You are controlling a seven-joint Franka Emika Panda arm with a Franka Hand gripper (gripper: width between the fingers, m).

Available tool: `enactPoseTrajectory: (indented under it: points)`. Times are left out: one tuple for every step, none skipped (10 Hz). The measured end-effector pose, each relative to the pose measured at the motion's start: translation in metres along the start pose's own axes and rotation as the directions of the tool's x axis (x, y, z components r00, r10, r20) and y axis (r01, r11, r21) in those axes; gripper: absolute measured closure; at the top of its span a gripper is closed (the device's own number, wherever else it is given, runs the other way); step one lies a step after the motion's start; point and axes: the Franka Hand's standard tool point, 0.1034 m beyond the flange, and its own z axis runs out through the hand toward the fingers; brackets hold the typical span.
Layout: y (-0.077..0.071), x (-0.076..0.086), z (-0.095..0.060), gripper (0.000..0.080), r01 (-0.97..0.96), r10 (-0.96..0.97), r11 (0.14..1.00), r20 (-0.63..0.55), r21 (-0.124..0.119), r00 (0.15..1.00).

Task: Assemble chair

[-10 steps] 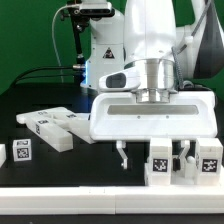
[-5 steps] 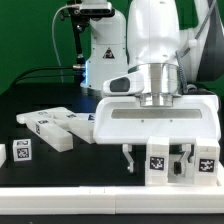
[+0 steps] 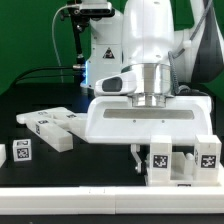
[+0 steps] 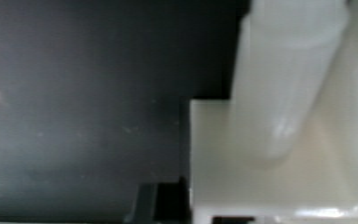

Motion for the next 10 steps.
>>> enactPoseTrajectory:
  points:
    - [0.0, 0.0, 0.0, 0.0769, 0.0, 0.0, 1.0, 0.0, 0.0, 1.0]
    - [0.0, 0.0, 0.0, 0.0769, 0.0, 0.0, 1.0, -0.001, 0.0, 1.0]
    - [0.002, 0.002, -0.001, 0.0769, 0.002, -0.002, 1.0, -0.001, 0.0, 1.0]
    - [0.01, 0.003, -0.007, 0.0769, -0.004, 0.004, 1.0, 0.033, 0.01, 0.999]
    - [0.014, 0.004, -0.018, 0.077, -0.019, 0.016, 0.999, 0.088, 0.033, 0.996]
    - [0.022, 0.012, -0.03, 0.077, -0.024, 0.021, 0.999, 0.092, 0.035, 0.996]
    - [0.029, 0.013, -0.041, 0.077, -0.035, 0.029, 0.998, 0.127, 0.045, 0.992]
    - [0.027, 0.01, -0.057, 0.077, -0.069, 0.043, 0.993, 0.248, 0.095, 0.968]
    - [0.025, 0.012, -0.07, 0.077, -0.092, 0.049, 0.989, 0.333, 0.117, 0.942]
    - [0.021, 0.01, -0.081, 0.077, -0.105, 0.04, 0.987, 0.449, 0.122, 0.892]
